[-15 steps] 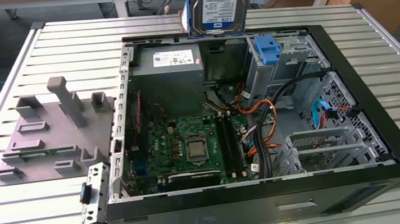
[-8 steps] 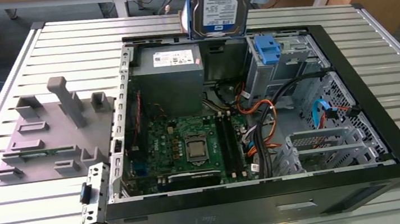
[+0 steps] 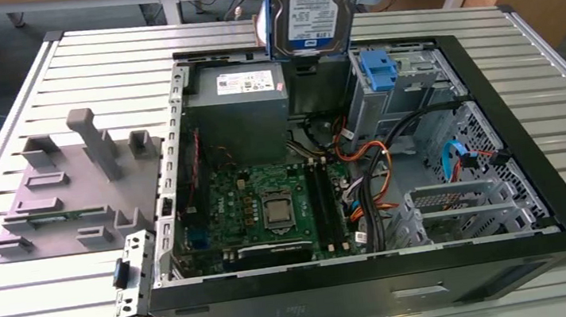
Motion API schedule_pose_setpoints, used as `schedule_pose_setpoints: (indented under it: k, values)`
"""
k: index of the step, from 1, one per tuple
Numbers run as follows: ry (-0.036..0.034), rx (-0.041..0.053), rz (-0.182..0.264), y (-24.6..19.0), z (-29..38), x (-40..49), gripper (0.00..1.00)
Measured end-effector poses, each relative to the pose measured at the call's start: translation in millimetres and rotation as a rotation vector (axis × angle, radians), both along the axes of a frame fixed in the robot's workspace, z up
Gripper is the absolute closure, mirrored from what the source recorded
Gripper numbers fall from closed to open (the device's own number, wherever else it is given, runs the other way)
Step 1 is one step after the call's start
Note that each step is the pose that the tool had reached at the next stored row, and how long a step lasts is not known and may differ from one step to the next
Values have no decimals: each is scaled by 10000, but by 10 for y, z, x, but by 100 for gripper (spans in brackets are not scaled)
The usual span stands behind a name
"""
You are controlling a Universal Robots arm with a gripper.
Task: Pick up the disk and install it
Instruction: 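Pick up the disk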
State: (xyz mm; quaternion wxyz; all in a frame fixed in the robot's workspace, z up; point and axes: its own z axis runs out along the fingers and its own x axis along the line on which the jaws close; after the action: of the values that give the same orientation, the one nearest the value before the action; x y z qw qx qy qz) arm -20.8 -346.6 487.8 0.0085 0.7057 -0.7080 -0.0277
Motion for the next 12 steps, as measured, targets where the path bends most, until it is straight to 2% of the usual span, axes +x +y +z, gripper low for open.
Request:
schedule_pose_setpoints:
  k: [12]
  values:
    - [0, -1, 0, -7, 0, 1, 65]
